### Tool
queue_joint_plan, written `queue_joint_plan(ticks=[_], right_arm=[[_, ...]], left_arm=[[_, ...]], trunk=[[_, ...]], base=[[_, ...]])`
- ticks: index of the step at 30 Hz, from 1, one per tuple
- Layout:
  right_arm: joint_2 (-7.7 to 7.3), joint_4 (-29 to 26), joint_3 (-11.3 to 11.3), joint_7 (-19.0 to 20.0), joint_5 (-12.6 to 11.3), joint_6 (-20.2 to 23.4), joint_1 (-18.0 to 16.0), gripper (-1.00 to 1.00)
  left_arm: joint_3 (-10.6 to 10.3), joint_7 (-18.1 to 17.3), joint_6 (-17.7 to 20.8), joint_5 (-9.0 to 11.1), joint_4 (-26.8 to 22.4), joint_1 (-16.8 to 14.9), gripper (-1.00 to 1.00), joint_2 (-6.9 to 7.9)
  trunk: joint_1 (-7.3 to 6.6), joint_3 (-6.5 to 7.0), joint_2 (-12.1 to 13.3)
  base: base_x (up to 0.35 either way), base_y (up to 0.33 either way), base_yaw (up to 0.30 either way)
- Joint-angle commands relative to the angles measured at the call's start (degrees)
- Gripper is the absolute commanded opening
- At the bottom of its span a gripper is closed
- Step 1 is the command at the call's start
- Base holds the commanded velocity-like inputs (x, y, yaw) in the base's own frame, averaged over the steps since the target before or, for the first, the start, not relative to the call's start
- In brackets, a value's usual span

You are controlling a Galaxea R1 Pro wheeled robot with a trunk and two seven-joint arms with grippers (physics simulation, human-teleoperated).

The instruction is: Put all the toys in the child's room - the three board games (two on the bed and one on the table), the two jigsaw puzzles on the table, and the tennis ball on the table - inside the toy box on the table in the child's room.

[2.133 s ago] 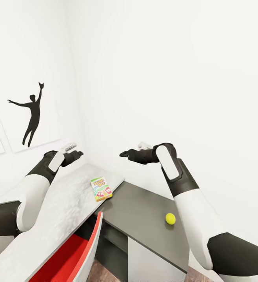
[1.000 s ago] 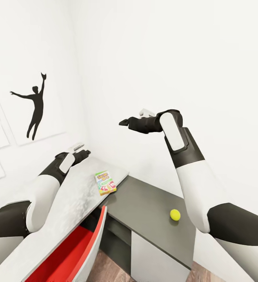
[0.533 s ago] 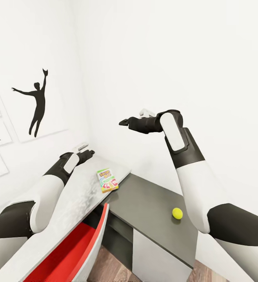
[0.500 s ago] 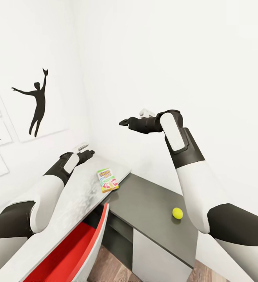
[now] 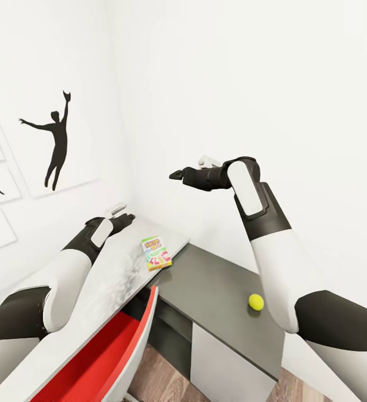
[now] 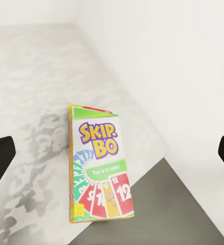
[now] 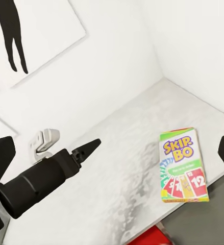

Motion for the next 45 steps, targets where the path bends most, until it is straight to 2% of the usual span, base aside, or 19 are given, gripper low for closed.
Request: queue_joint_plan(ticks=[1, 45], right_arm=[[0.00, -0.1, 0.0, -0.6, -0.6, 0.1, 0.0, 1.00], [0.00, -0.3, -0.1, -0.6, -0.7, 0.1, 0.1, 1.00]], left_arm=[[0.1, 0.3, 0.3, 0.6, -0.1, 0.0, 1.00, -0.01], [0.1, 0.1, -0.7, 0.6, -0.3, 0.0, 1.00, -0.10]], trunk=[[0.04, -0.23, -0.1], [0.04, -4.32, -0.1]], base=[[0.000, 0.000, 0.067], [0.000, 0.000, 0.067]])
